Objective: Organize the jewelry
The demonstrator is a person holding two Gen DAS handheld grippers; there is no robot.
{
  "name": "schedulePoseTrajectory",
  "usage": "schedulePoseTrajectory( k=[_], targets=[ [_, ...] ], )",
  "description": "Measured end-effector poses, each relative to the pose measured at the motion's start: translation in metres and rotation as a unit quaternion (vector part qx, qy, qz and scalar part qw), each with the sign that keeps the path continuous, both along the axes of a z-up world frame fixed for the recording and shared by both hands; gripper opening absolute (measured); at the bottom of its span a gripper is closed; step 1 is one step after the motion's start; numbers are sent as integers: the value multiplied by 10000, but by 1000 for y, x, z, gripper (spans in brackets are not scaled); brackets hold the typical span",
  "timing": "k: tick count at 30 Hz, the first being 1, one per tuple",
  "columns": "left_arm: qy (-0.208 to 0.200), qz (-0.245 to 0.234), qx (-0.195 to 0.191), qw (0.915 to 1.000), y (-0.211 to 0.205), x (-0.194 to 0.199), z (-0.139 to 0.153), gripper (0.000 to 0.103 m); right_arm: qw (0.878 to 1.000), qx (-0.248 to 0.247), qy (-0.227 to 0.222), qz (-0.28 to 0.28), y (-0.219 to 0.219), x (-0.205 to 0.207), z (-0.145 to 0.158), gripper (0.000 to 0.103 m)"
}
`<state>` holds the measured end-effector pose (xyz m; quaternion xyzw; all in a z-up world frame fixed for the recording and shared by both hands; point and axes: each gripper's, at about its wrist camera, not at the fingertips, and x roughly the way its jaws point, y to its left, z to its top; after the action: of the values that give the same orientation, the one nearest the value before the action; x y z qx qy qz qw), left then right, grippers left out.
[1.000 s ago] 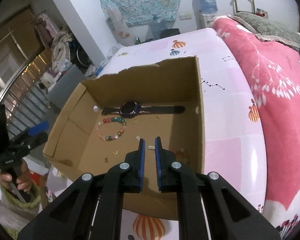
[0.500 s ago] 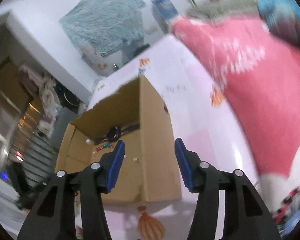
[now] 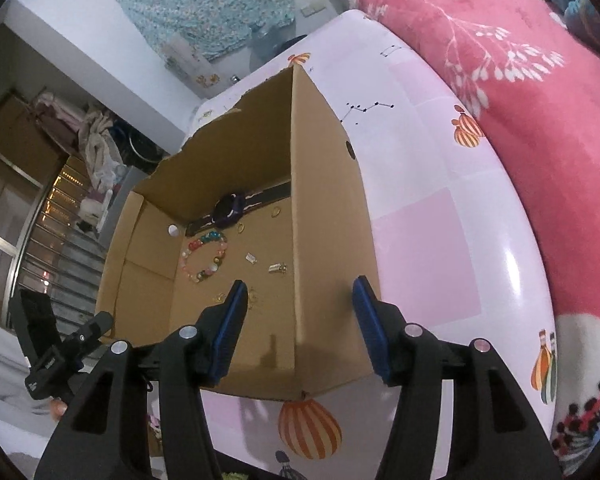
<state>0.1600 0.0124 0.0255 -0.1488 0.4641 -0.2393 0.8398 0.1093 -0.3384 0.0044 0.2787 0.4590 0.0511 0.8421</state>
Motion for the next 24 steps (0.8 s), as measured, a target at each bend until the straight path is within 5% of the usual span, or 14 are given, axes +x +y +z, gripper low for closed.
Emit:
schedulePoseTrajectory(
  k=[13,18,24],
  targets=[
    [109,-32,-11,9999,9,-41,-5,90,9996,-237,47,-125,9,-47,-6,54],
    [-242,212,356,9988,10,-52,1,91,9988,-215,-186,-390,4,-65,-1,57],
    [-897,658,844,9902,21,-88,24,94,9912,-945,-605,-706,13,-110,21,73]
  ],
)
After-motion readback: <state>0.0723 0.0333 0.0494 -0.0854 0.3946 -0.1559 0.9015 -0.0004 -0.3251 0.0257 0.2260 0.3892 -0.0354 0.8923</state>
